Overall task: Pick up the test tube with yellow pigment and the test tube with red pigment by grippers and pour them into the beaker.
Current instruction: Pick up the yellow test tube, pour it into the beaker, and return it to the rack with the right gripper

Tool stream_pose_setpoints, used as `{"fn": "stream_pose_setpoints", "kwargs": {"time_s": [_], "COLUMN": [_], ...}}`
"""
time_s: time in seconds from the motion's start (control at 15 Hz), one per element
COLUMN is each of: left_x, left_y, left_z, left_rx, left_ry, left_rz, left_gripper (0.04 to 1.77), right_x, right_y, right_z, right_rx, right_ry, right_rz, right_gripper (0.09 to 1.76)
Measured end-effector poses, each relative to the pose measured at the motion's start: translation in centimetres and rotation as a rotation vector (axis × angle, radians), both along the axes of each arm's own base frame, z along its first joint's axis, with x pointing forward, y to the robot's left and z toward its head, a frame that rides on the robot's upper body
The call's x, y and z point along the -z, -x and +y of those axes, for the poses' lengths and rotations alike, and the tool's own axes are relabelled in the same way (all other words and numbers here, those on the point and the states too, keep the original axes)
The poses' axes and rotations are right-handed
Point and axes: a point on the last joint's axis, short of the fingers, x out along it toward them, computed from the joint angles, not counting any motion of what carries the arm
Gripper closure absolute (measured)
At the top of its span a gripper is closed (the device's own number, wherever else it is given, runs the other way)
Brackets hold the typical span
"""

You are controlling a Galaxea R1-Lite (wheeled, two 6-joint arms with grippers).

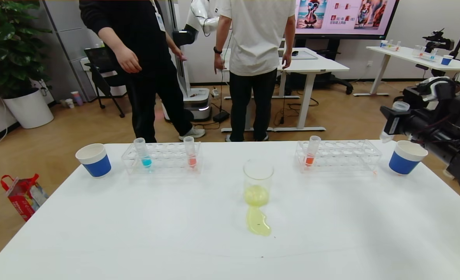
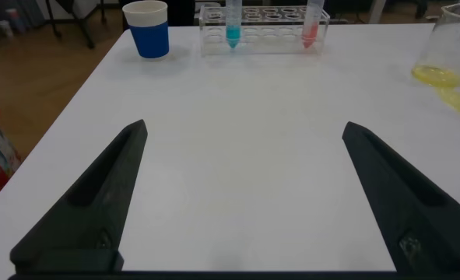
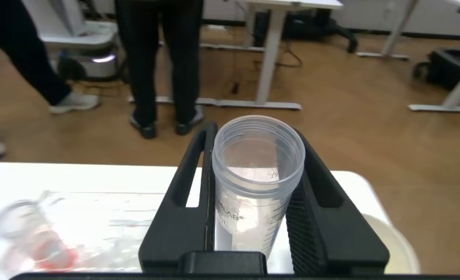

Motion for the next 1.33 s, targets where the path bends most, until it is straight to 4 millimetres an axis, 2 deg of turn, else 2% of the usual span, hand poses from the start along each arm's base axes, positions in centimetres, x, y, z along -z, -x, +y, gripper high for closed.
{"fn": "stream_pose_setpoints", "kwargs": {"time_s": [0.07,0.2,0.47,0.87,1.33], "left_x": [0.0,0.0,0.0,0.0,0.0], "left_y": [0.0,0.0,0.0,0.0,0.0], "left_z": [0.0,0.0,0.0,0.0,0.0], "left_rx": [0.001,0.000,0.001,0.001,0.001], "left_ry": [0.000,0.000,0.000,0.000,0.000], "left_rz": [0.000,0.000,0.000,0.000,0.000], "left_gripper": [0.06,0.06,0.06,0.06,0.06], "right_x": [0.0,-0.1,0.7,3.8,7.6], "right_y": [-0.6,-1.6,-2.9,-4.5,-5.9], "right_z": [-2.1,-4.9,-7.7,-9.2,-9.6], "right_rx": [0.060,0.130,0.189,0.211,0.201], "right_ry": [0.038,0.078,0.081,0.077,0.012], "right_rz": [0.023,0.032,0.031,0.035,0.068], "right_gripper": [1.33,1.33,1.33,1.33,1.33]}}
